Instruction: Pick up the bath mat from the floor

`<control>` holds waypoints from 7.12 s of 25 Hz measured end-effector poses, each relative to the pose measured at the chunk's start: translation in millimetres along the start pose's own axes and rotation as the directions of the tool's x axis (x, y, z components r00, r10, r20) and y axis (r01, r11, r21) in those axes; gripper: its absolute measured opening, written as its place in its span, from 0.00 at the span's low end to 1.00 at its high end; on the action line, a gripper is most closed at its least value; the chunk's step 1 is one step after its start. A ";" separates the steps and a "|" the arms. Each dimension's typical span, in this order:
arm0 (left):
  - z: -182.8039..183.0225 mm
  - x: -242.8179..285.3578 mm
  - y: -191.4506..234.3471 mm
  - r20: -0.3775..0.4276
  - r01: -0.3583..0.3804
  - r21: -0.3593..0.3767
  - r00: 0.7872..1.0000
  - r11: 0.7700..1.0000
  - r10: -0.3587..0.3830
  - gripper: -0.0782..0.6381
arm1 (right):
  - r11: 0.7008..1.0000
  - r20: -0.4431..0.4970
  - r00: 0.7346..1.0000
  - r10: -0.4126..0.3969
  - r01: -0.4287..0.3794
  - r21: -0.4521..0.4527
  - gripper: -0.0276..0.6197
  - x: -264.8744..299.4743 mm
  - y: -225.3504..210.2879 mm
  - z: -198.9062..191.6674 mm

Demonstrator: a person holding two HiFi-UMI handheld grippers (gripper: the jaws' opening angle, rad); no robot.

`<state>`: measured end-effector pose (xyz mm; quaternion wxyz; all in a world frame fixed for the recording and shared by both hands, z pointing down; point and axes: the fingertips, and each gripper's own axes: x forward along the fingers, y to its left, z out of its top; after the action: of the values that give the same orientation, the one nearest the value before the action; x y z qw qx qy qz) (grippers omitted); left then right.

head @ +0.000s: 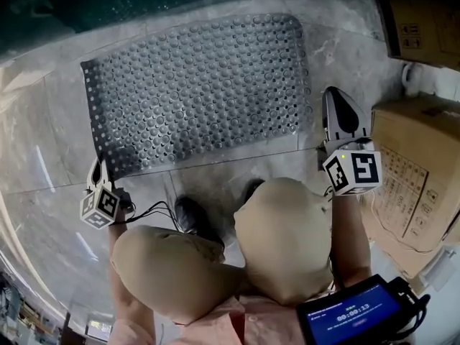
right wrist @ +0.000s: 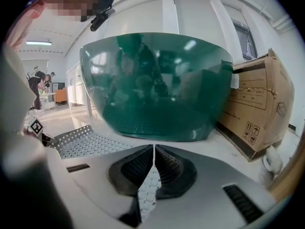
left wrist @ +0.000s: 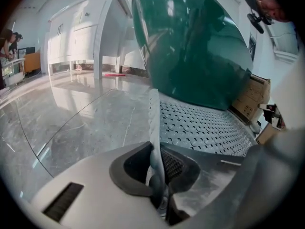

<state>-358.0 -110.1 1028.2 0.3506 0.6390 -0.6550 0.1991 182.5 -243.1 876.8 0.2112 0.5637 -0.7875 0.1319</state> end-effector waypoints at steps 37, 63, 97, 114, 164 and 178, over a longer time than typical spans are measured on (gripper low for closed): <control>26.3 -20.5 -7.2 0.007 -0.019 0.010 1.000 1.000 0.019 0.16 | 0.970 -0.271 0.961 0.051 0.018 0.244 0.31 31.6 -12.2 -168.7; 25.4 -14.3 -23.8 0.006 0.033 0.055 0.999 0.998 -0.033 0.16 | 0.976 -0.249 0.969 -0.006 0.060 0.211 0.09 23.3 -7.6 -142.4; 88.0 -41.4 -110.1 0.049 0.203 0.019 0.978 0.979 -0.204 0.16 | 0.981 -0.205 0.977 0.058 -0.018 0.191 0.09 -3.1 55.4 -52.2; 111.1 -52.3 -147.1 0.067 0.280 0.024 0.957 0.960 -0.281 0.16 | 0.977 -0.196 0.973 0.125 -0.087 0.193 0.09 -6.0 87.8 -24.4; 185.3 -141.8 -243.5 0.035 0.455 0.026 0.889 0.890 -0.456 0.16 | 0.924 -0.188 0.912 0.364 -0.327 0.199 0.09 -60.7 188.8 102.8; 254.2 -251.8 -274.9 0.028 0.486 0.063 0.872 0.872 -0.488 0.16 | 0.891 -0.148 0.889 0.434 -0.399 0.215 0.09 -131.7 221.1 216.0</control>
<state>-157.4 -143.2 625.4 0.3579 0.7966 -0.4751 0.1080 -29.6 -156.9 630.8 0.2013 0.3823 -0.8511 0.2981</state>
